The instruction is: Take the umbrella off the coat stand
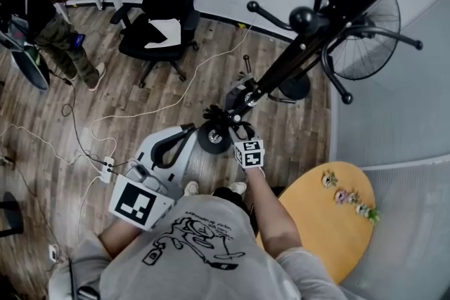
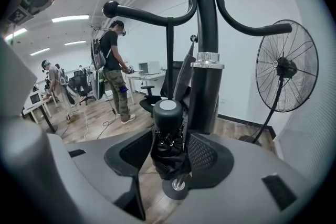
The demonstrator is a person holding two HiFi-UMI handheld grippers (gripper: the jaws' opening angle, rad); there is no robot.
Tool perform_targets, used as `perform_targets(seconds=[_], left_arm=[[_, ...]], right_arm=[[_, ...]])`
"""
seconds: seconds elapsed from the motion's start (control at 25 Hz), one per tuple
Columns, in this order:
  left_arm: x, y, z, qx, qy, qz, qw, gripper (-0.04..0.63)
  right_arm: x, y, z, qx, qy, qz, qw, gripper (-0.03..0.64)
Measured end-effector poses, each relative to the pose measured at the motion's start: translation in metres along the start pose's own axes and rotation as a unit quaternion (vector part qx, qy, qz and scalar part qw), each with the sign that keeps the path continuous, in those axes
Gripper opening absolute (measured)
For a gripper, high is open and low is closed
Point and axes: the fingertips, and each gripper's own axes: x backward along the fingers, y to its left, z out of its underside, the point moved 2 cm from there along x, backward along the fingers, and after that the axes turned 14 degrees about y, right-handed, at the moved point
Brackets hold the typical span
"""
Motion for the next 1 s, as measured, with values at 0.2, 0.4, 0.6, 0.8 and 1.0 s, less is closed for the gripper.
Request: perform_targets(seconds=[0.2,0.4,0.6,0.8,1.0], left_arm=[[0.001,0.003,0.001,0.0,0.001,-0.006,1.0,0.008],[0.003,0.007,0.001,0.001,0.003,-0.015,0.9999,0.008],[0.008,0.009,0.003,0.001,0.005,-0.023,0.9997,0.008],[0.013,0.011,0.003,0.0,0.007,-0.028,0.9996,0.008],[0.016,0.013,0.005,0.002,0.008,-0.032,0.9995,0.008]], right_arm=[[-0.006,0.006,-0.01,0.005,-0.006,-0.01,1.0,0.233],[-0.012,0.002,-0.02,0.003,-0.01,-0.013,1.0,0.238],[-0.019,0.002,-0.028,0.004,-0.01,-0.015,1.0,0.239],[-0.028,0.002,-0.03,0.009,-0.003,-0.013,1.0,0.238],[-0.03,0.001,-0.029,0.012,0.002,-0.005,1.0,0.23]])
